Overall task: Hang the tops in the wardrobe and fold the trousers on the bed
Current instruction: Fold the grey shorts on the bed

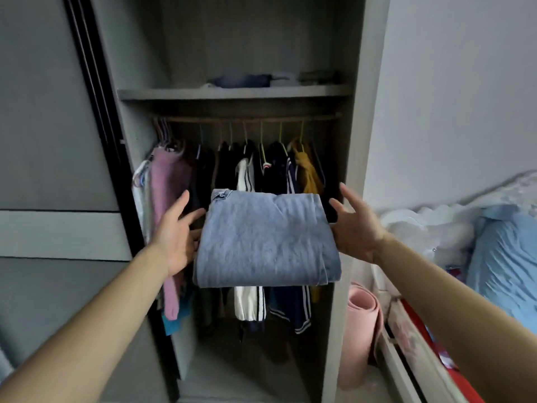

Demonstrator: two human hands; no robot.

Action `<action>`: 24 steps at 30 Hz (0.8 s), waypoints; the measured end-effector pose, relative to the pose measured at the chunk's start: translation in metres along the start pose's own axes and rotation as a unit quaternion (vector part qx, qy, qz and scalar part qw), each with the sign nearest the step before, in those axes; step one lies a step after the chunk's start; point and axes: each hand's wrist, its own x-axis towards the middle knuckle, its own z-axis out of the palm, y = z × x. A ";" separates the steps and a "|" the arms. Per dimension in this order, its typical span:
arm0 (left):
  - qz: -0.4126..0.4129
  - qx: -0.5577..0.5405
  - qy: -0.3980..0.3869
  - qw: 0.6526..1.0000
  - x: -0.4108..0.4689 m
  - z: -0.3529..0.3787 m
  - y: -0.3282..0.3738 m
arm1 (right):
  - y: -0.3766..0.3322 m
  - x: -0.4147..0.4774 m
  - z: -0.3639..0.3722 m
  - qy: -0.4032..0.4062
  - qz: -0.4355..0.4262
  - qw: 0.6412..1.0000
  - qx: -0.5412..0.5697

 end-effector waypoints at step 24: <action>0.284 0.064 0.023 0.956 0.204 0.053 0.345 | -0.330 0.258 0.116 -0.042 -0.274 0.951 -0.140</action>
